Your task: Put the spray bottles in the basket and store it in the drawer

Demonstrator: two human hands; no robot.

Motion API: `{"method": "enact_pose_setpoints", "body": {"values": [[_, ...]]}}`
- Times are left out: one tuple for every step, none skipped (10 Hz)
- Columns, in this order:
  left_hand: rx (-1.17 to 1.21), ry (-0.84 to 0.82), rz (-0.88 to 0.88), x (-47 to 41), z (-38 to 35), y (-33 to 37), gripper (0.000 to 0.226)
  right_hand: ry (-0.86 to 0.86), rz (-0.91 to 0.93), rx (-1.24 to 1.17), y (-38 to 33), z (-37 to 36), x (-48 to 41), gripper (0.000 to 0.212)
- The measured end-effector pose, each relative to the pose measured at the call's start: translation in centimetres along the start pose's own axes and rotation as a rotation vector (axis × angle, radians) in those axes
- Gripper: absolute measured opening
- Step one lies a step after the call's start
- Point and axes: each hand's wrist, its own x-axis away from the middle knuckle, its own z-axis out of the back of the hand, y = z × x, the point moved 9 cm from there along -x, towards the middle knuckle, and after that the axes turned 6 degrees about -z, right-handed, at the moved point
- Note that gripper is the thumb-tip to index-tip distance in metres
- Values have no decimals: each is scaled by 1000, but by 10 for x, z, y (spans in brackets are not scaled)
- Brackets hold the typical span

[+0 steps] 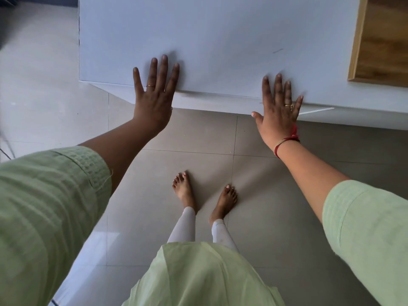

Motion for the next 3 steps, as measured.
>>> {"method": "enact_pose_setpoints", "body": {"values": [[0,-32,2,7,-1,3,96,-14,-8,-34,-1,3,1,85],[17,-67,36,17,12,1,100,-113,-27,-95,-1,12,-5,86],[1,-85,-9,36,39,5,102,-255,-10,-186,2,28,5,82]]}}
